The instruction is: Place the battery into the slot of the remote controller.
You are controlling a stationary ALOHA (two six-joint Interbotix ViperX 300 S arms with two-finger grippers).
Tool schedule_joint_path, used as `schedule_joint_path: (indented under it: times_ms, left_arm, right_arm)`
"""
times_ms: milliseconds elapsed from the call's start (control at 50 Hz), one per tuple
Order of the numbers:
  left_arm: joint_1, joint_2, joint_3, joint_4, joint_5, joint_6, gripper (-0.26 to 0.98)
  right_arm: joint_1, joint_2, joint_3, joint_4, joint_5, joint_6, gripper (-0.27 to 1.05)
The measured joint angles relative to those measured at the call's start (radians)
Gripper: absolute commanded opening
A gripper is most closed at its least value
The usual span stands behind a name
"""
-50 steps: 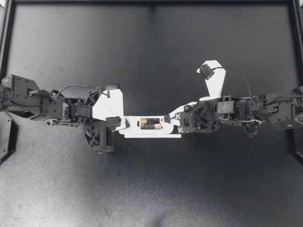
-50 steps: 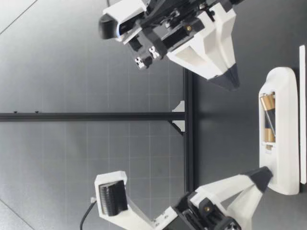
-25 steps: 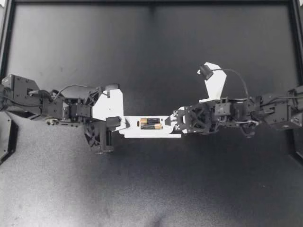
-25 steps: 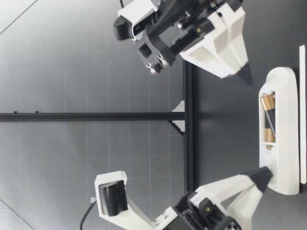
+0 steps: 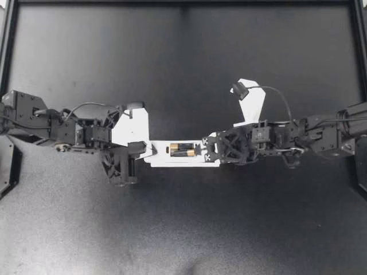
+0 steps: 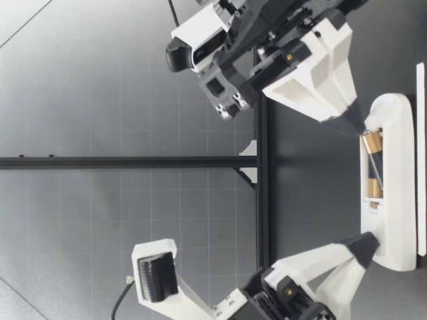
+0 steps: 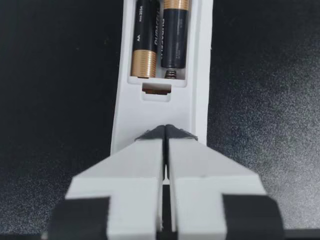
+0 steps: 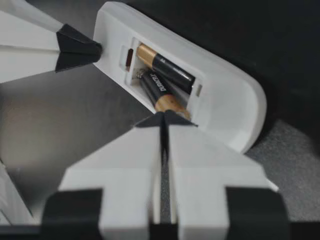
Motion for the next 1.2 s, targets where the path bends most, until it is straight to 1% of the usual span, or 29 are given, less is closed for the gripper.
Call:
schedule_joint_path:
  times_ms: [220, 540, 760, 880, 1100, 1200]
  left_arm:
    - [0.0, -0.002, 0.0, 0.0, 0.002, 0.0, -0.14]
    - [0.0, -0.002, 0.0, 0.0, 0.0, 0.0, -0.14]
    - [0.0, 0.0, -0.011, 0.0, 0.006, -0.006, -0.14]
    - [0.0, 0.0, -0.037, 0.0, 0.003, -0.005, -0.14]
    - [0.002, 0.008, -0.107, 0.0, -0.002, 0.006, -0.14]
    - [0.0, 0.031, -0.132, 0.0, -0.002, 0.009, -0.14]
  right_arm:
    - [0.002, 0.028, -0.026, -0.02, 0.015, -0.002, -0.1]
    - [0.002, 0.038, -0.032, -0.034, 0.035, -0.005, -0.1]
    - [0.003, -0.018, -0.026, -0.075, 0.066, -0.048, -0.1]
    - [0.002, -0.083, -0.015, -0.149, 0.112, -0.094, -0.1]
    - [0.003, -0.199, -0.009, -0.353, 0.284, -0.21, -0.1]
    - [0.003, -0.222, -0.009, -0.433, 0.367, -0.244, -0.1]
